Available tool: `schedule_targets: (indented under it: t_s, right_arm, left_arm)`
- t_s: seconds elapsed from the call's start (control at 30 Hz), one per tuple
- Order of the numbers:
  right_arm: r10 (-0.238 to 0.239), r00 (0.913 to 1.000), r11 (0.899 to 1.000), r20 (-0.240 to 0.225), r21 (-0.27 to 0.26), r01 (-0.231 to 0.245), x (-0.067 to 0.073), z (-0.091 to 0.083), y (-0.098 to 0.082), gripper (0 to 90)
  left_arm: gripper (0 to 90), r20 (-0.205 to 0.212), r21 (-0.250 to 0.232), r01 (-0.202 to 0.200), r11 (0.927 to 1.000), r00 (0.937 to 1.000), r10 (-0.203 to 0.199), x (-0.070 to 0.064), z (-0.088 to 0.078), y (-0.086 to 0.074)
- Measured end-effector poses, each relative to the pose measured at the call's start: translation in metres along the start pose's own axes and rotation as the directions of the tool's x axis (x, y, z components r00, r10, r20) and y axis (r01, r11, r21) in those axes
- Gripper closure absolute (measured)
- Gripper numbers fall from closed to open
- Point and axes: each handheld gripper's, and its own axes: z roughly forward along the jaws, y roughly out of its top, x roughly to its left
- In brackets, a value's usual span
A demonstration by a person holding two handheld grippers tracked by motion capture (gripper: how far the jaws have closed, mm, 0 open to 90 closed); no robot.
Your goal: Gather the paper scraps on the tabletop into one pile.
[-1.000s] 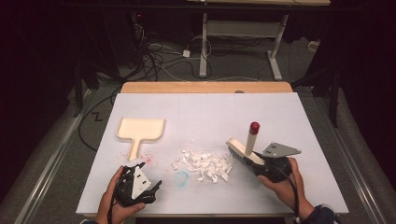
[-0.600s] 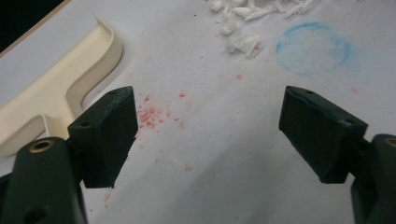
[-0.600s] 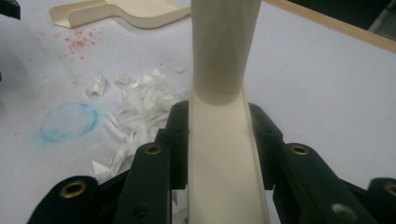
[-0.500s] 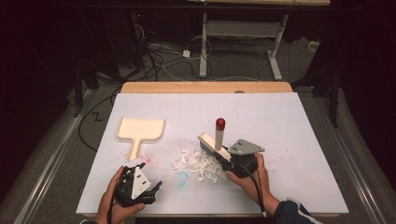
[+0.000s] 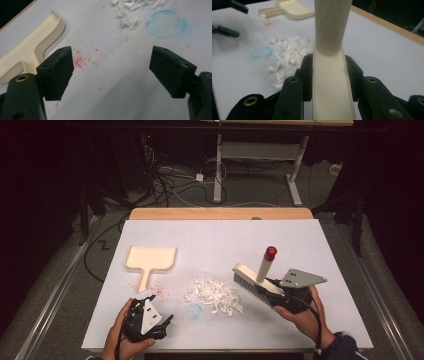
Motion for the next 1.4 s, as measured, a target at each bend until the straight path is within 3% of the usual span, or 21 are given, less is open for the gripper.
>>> schedule_targets:
  t_s: [0.13, 0.27, 0.4, 0.57, 0.7, 0.8, 0.93, 1.13, 1.23, 1.4]
  right_arm:
    - [-0.026, 0.999, 0.998, -0.038, 0.05, 0.028, -0.001, -0.021, -0.016, 68.2]
    - [-0.044, 0.9936, 0.993, -0.104, 0.102, 0.055, 0.002, -0.032, -0.032, 68.2]
    - [-0.036, 0.9883, 0.991, -0.148, 0.12, 0.054, 0.008, -0.028, -0.044, 68.2]
    - [-0.081, 0.9783, 0.988, -0.19, 0.113, 0.104, 0.023, -0.011, -0.035, 68.2]
    - [-0.096, 0.9783, 0.988, -0.184, 0.1, 0.115, 0.03, 0.008, -0.025, 68.2]
    - [-0.08, 0.9798, 0.993, -0.183, 0.07, 0.095, 0.031, 0.02, -0.017, 68.2]
    - [-0.109, 0.9806, 0.991, -0.163, 0.057, 0.12, 0.034, 0.029, -0.009, 68.1]
    - [-0.103, 0.9781, 0.995, -0.181, -0.003, 0.104, 0.029, 0.011, 0.001, 68.1]
    - [-0.12, 0.9789, 0.993, -0.165, -0.043, 0.114, 0.027, -0.002, 0.009, 68.1]
    - [-0.14, 0.9884, 0.989, -0.058, -0.06, 0.137, 0.022, 0.001, 0.019, 68.1]
  left_arm:
    - [18.4, 0.006, 0.001, -0.003, 1.0, 1.0, 0.003, 0.001, 0.0, -0.001]
    - [18.3, 0.006, -0.003, -0.004, 1.0, 1.0, 0.004, 0.001, -0.002, 0.0]
    - [18.3, 0.01, -0.001, -0.008, 1.0, 0.9999, 0.008, 0.001, -0.001, 0.0]
    - [18.3, 0.011, -0.005, -0.001, 1.0, 0.9999, 0.001, 0.002, -0.001, 0.0]
    - [18.3, 0.013, -0.011, 0.013, 0.9999, 0.9998, -0.013, 0.004, -0.001, 0.0]
    - [18.4, 0.014, -0.012, 0.013, 0.9998, 0.9998, -0.013, 0.004, -0.001, 0.0]
    - [18.4, 0.016, -0.013, 0.011, 0.9999, 0.9998, -0.011, 0.004, -0.001, 0.0]
    - [18.3, 0.013, -0.014, 0.018, 0.9997, 0.9998, -0.018, 0.006, -0.002, -0.002]
    - [18.3, 0.009, -0.013, 0.021, 0.9997, 0.9997, -0.021, 0.006, -0.002, -0.001]
    - [18.3, 0.005, -0.007, 0.022, 0.9997, 0.9997, -0.022, 0.006, 0.0, 0.0]
